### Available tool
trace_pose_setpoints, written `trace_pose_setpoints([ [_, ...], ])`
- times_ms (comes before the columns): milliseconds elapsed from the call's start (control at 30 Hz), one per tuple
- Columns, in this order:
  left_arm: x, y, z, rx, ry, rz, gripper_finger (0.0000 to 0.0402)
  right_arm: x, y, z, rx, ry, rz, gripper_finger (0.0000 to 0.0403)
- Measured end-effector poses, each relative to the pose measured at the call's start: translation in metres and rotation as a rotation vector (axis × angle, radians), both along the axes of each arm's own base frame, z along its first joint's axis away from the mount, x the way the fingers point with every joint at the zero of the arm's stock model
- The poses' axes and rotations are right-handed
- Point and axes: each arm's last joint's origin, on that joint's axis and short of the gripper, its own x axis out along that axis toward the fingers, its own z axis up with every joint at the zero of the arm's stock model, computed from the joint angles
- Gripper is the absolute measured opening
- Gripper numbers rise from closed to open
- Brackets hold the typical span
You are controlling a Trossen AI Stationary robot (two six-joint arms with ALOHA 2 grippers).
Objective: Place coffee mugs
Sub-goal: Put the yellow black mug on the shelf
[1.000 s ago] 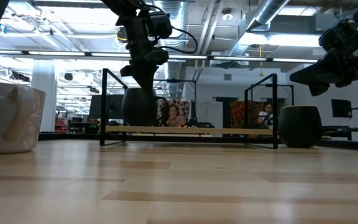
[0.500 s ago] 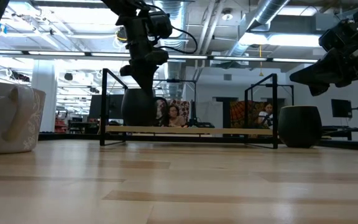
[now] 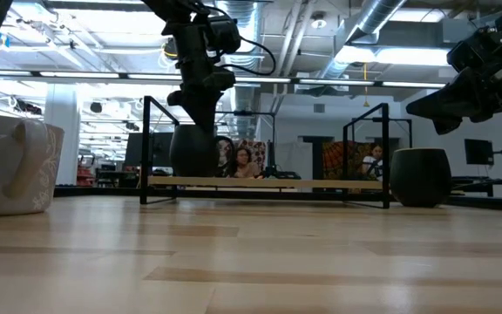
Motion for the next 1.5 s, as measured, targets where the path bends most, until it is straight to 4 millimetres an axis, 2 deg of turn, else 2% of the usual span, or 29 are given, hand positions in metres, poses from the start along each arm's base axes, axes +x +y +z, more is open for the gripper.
trace_pose_setpoints([
  [333, 0.001, 0.001, 0.006, 0.015, -0.018, -0.014, 0.0127, 0.000, 0.000, 0.000, 0.000, 0.001, 0.000, 0.0047],
  [533, 0.005, 0.003, 0.030, 0.054, -0.085, -0.012, 0.0128, 0.000, 0.000, 0.000, 0.000, 0.001, 0.000, 0.0047],
  [767, 0.008, 0.003, 0.073, 0.127, -0.199, -0.022, 0.0128, 0.000, 0.000, 0.000, 0.000, 0.001, 0.000, 0.0047],
  [867, 0.011, -0.009, 0.091, 0.226, -0.265, -0.069, 0.0128, 0.000, 0.000, 0.000, 0.000, 0.000, 0.000, 0.0047],
  [1000, 0.014, -0.041, 0.102, 0.401, -0.424, -0.168, 0.0128, 0.000, 0.000, 0.000, 0.000, 0.001, 0.000, 0.0047],
  [1133, -0.004, -0.070, 0.094, 0.540, -0.634, -0.253, 0.0128, 0.000, 0.000, 0.000, 0.000, 0.001, 0.000, 0.0047],
  [1367, -0.069, -0.099, 0.069, 0.729, -1.126, -0.444, 0.0128, 0.000, 0.000, 0.000, 0.000, 0.001, 0.000, 0.0047],
  [1500, -0.096, -0.110, 0.053, 0.798, -1.235, -0.479, 0.0128, 0.000, 0.000, 0.000, 0.000, 0.000, 0.000, 0.0047],
])
